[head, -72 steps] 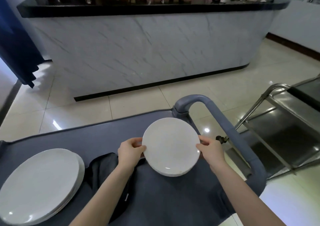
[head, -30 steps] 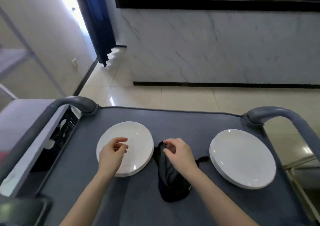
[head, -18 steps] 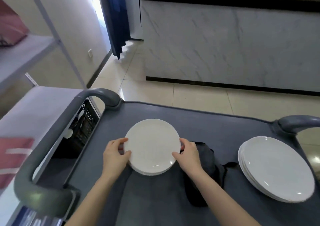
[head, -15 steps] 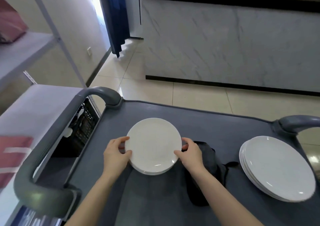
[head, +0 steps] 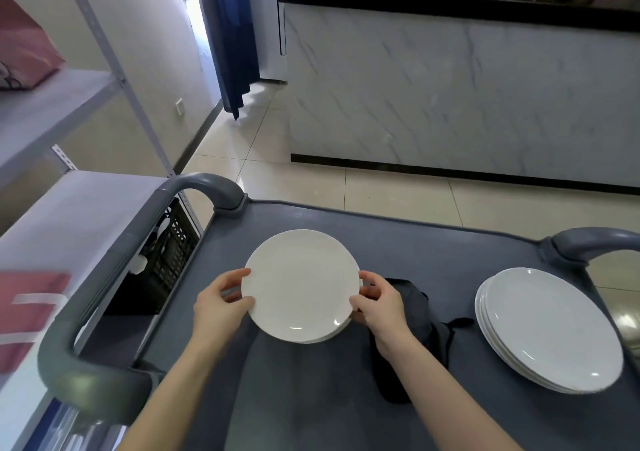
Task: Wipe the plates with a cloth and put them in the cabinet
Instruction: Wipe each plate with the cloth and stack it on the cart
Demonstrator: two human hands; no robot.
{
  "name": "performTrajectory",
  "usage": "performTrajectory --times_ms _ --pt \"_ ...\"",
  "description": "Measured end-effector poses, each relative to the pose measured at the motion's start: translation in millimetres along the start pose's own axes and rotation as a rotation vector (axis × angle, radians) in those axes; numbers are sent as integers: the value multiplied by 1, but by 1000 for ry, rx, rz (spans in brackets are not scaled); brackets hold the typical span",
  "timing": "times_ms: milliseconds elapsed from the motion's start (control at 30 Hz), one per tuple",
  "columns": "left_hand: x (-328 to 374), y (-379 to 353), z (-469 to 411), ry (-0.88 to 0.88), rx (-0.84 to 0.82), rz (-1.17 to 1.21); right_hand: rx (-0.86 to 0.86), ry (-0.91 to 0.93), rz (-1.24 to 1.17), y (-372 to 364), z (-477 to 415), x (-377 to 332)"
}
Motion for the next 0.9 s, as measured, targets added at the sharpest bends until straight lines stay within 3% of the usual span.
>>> performTrajectory --times_ms 200,567,633,800,900 --pt "17 -32 13 -33 -104 101 43 -77 -257 30 6 -12" --pt "32 -135 53 33 -354 308 218 -83 -369 105 -8 -35" --pt "36 -145 59 24 -336 334 217 -88 -382 108 -8 -32" --pt "48 -142 55 38 -215 384 28 -48 -350 104 -15 -24" --pt "52 -130 44 67 -134 403 -106 0 -165 104 -30 -17"
Point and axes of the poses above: each hand's wrist, its own z-axis away from the middle knuckle, its own y-axis out of the back of the hand, x = y × z, the point moved 5 cm from there along -z, towards the middle knuckle, and after that the axes turned 14 degrees about y, right-handed, at the moved point
